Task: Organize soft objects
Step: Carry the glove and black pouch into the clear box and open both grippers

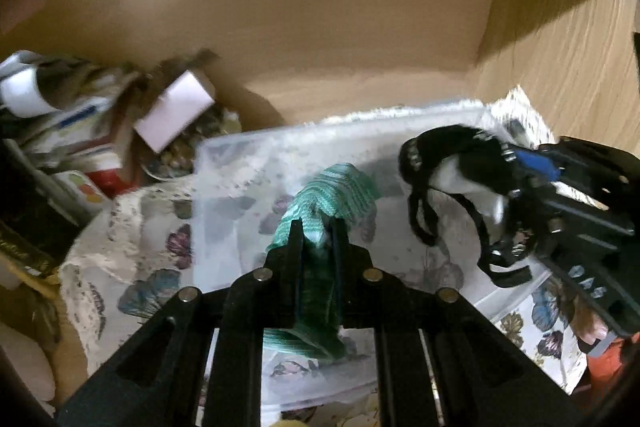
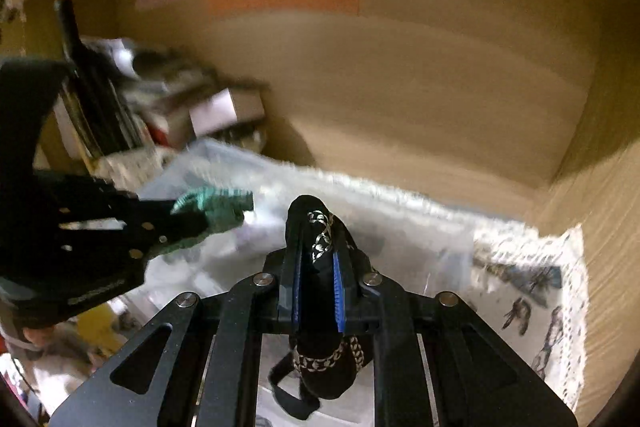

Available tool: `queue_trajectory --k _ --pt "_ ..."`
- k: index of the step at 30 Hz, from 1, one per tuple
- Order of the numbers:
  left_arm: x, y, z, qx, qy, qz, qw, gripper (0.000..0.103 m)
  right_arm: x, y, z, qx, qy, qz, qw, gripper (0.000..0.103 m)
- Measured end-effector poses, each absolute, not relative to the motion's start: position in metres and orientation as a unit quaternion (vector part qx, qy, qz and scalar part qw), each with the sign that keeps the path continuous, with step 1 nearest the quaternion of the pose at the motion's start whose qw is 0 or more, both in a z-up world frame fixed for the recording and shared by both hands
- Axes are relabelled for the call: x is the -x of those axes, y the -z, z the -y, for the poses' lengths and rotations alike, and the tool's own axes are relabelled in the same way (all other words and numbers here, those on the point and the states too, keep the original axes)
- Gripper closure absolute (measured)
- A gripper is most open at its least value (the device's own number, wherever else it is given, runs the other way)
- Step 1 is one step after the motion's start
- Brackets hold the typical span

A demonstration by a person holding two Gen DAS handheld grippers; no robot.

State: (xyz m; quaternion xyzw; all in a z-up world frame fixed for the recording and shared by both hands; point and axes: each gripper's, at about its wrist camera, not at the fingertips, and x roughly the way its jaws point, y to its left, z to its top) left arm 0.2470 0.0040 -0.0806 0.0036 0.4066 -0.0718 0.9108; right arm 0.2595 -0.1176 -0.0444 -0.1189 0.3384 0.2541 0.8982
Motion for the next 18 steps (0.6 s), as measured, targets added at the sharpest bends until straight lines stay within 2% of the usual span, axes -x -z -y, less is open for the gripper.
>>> queue_trajectory --k 3,8,9,10,13,18 --pt "-0.252 0.088 -0.001 -0.008 0.078 -0.425 0.902 0.091 -0.266 0.058 0.117 0.128 -0.245 -0.371 0.887 0.092" --pt "-0.257 0.092 -0.003 -0.005 0.081 -0.441 0.894 0.077 -0.266 0.062 0.113 0.143 -0.234 -0.392 0.878 0.088" --pt "-0.255 0.089 -0.003 -0.002 0.082 -0.442 0.893 0.071 -0.265 0.061 0.112 0.148 -0.231 -0.396 0.876 0.087" --pt "-0.253 0.087 -0.005 0.003 0.083 -0.446 0.891 0.064 -0.263 0.060 0.111 0.150 -0.230 -0.395 0.877 0.081" --pt "-0.244 0.076 -0.007 0.006 0.084 -0.427 0.900 0.054 -0.253 0.052 0.112 0.158 -0.225 -0.379 0.883 0.062" --pt "-0.219 0.048 -0.013 -0.002 0.081 -0.380 0.922 0.042 -0.231 0.026 0.120 0.153 -0.224 -0.340 0.900 0.046"
